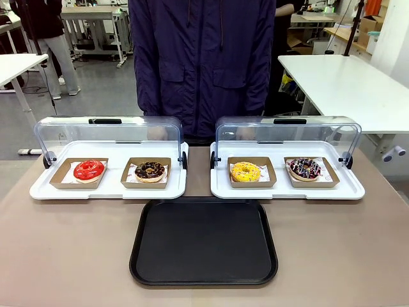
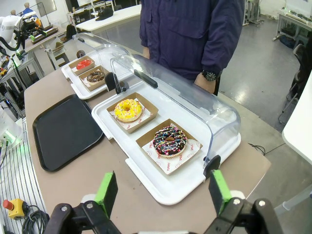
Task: Move the fourth donut from the left to the tray.
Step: Pick up the Paper togo box containing the Donut indicated by the person and place it on the Handle tray.
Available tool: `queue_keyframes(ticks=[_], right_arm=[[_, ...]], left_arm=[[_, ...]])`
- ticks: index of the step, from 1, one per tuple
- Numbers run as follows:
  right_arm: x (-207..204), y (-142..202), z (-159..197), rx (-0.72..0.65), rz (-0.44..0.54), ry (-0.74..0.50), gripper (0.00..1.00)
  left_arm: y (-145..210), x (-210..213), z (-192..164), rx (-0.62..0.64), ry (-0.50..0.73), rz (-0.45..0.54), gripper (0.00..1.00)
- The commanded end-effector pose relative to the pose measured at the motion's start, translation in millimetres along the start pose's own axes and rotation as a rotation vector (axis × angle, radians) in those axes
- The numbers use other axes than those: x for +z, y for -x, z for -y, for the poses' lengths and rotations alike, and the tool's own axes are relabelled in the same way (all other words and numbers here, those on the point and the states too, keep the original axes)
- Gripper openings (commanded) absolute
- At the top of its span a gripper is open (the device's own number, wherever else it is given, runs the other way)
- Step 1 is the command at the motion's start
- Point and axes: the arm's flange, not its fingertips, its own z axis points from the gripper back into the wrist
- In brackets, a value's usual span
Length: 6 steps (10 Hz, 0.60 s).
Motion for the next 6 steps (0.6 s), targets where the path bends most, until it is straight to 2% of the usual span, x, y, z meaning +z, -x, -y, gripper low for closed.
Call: queue_keyframes(ticks=[1,6], right_arm=[[-0.7,-2.1,3.8,0.024,0.034,0.001,1.00],[-0.7,-2.1,3.8,0.024,0.034,0.001,1.00]], left_arm=[[-1.1,1.2,0.4,-0.007,0.005,0.009,1.00],[-1.1,1.2,0.4,-0.007,0.005,0.009,1.00]])
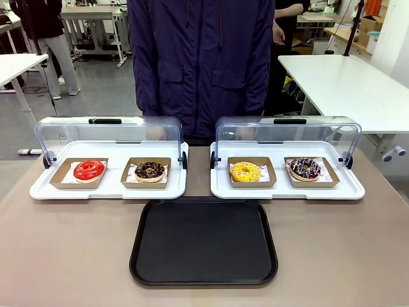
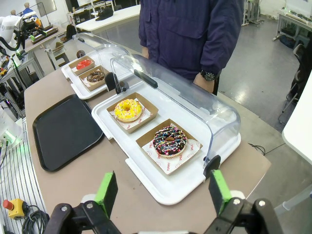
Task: Move the fourth donut from the left to the tray.
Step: Pick up the Paper togo box containing the Donut indicated by the person and place it on the Handle tray.
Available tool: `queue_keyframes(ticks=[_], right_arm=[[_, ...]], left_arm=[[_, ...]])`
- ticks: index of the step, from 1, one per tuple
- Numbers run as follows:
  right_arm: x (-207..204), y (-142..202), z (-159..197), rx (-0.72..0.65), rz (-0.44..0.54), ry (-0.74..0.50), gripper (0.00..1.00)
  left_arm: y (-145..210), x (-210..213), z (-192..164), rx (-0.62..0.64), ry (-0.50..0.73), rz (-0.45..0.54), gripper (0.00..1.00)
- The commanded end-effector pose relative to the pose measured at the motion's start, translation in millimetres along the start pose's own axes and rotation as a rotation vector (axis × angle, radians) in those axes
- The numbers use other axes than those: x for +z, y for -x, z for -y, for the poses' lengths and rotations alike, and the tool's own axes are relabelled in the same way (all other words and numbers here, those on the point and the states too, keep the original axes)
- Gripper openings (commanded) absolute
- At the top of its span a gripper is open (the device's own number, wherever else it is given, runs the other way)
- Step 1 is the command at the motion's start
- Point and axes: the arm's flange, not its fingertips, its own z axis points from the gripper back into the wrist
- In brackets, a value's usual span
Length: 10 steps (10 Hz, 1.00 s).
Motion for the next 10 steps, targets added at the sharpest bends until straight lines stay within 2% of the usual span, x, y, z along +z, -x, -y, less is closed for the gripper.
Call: queue_keyframes(ticks=[1,10], right_arm=[[-0.7,-2.2,3.8,0.024,0.034,0.001,1.00],[-0.7,-2.2,3.8,0.024,0.034,0.001,1.00]], left_arm=[[-1.1,1.2,0.4,-0.007,0.005,0.009,1.00],[-1.1,1.2,0.4,-0.007,0.005,0.009,1.00]])
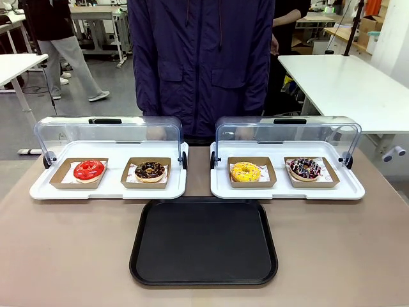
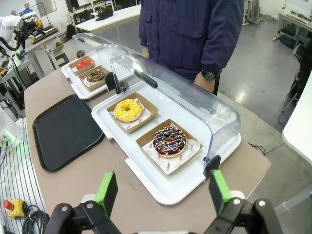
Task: Move the fourth donut from the left to the tray.
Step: Pick up the Paper togo box containing the Donut indicated by the person and place it on the Handle tray.
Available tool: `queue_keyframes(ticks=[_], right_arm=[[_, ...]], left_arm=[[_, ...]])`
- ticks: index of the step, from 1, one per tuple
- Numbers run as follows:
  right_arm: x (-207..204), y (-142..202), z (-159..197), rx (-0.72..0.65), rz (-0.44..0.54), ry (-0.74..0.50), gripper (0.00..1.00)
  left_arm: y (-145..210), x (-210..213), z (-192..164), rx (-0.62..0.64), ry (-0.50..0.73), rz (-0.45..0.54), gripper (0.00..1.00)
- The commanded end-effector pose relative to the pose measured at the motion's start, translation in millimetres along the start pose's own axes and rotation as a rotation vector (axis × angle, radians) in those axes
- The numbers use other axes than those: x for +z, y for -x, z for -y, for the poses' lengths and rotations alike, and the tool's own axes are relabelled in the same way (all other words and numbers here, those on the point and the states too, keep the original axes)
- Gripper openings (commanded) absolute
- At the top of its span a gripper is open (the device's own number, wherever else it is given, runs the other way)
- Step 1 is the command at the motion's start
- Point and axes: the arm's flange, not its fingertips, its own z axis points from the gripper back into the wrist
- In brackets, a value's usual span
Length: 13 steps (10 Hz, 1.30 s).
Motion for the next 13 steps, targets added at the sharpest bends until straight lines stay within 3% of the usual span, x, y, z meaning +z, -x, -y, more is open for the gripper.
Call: queue_keyframes(ticks=[1,13], right_arm=[[-0.7,-2.2,3.8,0.024,0.034,0.001,1.00],[-0.7,-2.2,3.8,0.024,0.034,0.001,1.00]], left_arm=[[-1.1,1.2,0.4,-0.007,0.005,0.009,1.00],[-1.1,1.2,0.4,-0.007,0.005,0.009,1.00]])
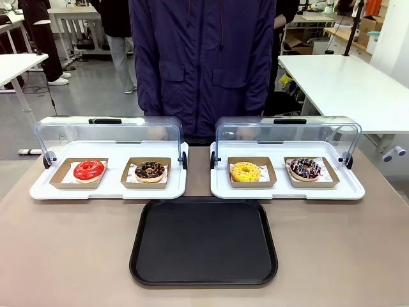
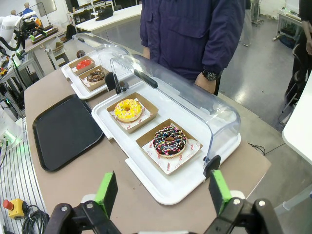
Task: Move the fourth donut from the left to the tray.
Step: Pick up the Paper togo box containing the Donut indicated by the person and place it on the Handle tray.
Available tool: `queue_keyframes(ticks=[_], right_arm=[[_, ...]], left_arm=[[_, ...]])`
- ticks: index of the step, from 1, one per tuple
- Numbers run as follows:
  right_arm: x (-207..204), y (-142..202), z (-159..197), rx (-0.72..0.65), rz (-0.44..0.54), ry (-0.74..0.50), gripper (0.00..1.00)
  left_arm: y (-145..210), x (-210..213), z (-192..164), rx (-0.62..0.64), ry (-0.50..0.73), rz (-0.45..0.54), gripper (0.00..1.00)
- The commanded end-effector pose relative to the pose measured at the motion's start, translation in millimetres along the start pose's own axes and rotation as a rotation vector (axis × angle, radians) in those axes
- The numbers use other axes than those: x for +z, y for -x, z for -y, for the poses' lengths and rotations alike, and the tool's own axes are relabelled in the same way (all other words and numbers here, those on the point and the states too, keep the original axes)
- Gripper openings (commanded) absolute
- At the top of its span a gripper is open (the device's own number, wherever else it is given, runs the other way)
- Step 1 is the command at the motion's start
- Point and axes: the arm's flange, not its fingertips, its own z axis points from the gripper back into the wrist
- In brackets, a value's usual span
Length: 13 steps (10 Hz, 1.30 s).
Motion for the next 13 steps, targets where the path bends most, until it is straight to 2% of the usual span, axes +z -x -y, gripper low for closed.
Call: queue_keyframes(ticks=[1,13], right_arm=[[-0.7,-2.2,3.8,0.024,0.034,0.001,1.00],[-0.7,-2.2,3.8,0.024,0.034,0.001,1.00]], left_arm=[[-1.1,1.2,0.4,-0.007,0.005,0.009,1.00],[-1.1,1.2,0.4,-0.007,0.005,0.009,1.00]])
